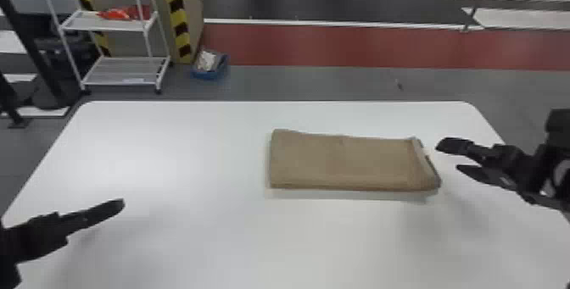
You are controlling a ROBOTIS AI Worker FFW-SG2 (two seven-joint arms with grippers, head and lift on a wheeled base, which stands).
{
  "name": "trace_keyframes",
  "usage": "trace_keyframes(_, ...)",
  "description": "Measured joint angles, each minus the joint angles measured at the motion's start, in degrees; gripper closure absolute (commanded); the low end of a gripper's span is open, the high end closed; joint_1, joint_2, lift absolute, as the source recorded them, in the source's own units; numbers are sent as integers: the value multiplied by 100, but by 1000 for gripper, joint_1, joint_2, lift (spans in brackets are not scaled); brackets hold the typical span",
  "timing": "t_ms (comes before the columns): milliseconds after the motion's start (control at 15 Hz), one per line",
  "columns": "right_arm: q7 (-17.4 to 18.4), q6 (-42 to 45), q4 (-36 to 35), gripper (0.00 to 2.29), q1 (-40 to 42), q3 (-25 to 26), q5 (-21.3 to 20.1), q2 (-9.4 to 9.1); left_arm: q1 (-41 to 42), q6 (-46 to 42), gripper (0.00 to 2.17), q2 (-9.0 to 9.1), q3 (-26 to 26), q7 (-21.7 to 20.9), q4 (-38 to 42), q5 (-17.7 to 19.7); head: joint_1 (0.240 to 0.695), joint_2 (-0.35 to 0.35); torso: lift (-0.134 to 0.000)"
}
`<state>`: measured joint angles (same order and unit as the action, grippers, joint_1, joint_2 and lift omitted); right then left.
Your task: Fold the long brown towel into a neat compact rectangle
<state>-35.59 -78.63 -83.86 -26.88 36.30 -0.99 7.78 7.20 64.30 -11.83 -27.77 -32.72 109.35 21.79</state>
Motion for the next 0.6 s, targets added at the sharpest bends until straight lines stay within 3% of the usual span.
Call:
trace_keyframes(333,1,338,442,221,-100,-590,-645,28,17,1,87,-2,-1,-6,8,0,695,-50,-124)
trace_keyframes(600,9,554,611,410,-108,-834,-906,-8,36,1,87,-24,-16,-6,17,2,695,-40,-124)
